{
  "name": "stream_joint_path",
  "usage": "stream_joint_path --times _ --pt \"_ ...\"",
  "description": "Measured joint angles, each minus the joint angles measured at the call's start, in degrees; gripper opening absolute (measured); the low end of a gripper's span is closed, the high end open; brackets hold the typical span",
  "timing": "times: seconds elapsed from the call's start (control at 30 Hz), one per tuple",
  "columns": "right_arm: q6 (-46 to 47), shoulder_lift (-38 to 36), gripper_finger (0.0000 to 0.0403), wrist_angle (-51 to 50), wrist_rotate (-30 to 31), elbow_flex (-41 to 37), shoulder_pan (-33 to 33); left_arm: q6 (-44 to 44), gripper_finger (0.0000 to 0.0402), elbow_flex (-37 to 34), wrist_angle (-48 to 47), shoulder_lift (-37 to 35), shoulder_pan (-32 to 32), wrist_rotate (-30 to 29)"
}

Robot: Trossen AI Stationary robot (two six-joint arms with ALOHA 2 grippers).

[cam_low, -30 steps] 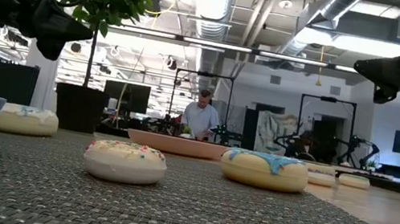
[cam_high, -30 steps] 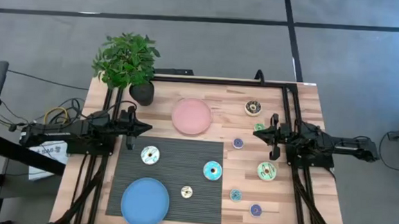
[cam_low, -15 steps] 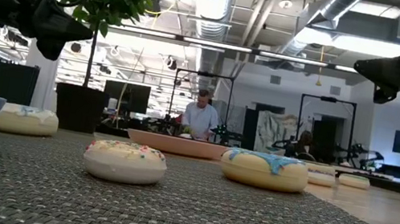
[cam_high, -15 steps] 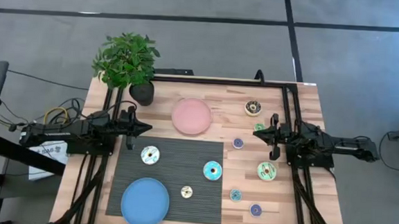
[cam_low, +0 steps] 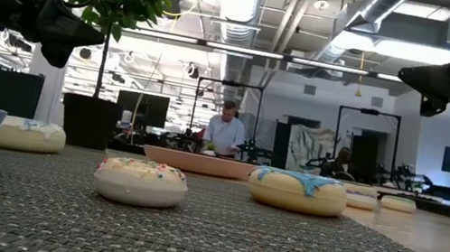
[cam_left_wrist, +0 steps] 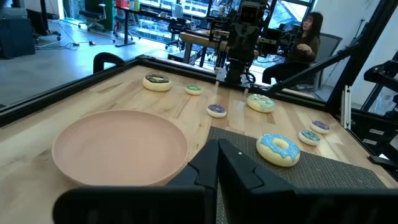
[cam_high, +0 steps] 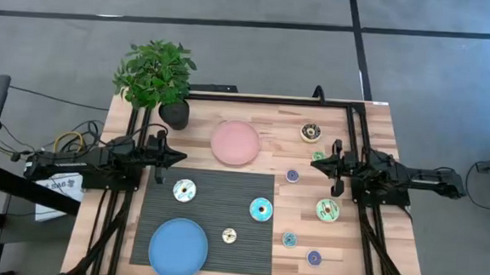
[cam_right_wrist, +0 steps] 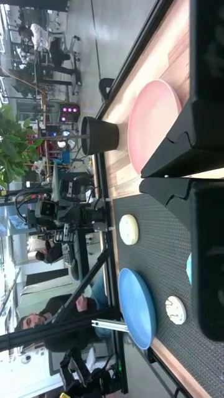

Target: Pick & Place donuts

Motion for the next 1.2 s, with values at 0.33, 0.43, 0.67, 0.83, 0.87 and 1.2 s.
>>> stream_joint_path --times 0.33,0.43,0.67,0.83,0.87,1.2 --pt "0.0 0.0 0.0 0.0 0.0 0.0 0.0 0.0 0.0 0.0 0.0 0.0 0.0 0.0" --pt "0.0 0.0 0.0 0.0 0.0 0.0 0.0 0.0 0.0 0.0 0.0 0.0 0.0 0.0" --pt "0.0 0.0 0.0 0.0 0.0 0.0 0.0 -2.1 0.0 0.0 1.1 0.0 0.0 -2.4" --pt "0.0 0.0 0.0 0.0 0.0 0.0 0.0 -12.2 0.0 0.4 10.3 0.0 0.0 -7.4" --pt "0.0 0.0 0.0 0.0 0.0 0.0 0.0 -12.1 0.0 0.9 10.6 0.0 0.0 -7.7" --pt "0.0 0.0 0.0 0.0 0.0 0.0 0.0 6.7 0.0 14.2 11.4 5.9 0.0 -5.9"
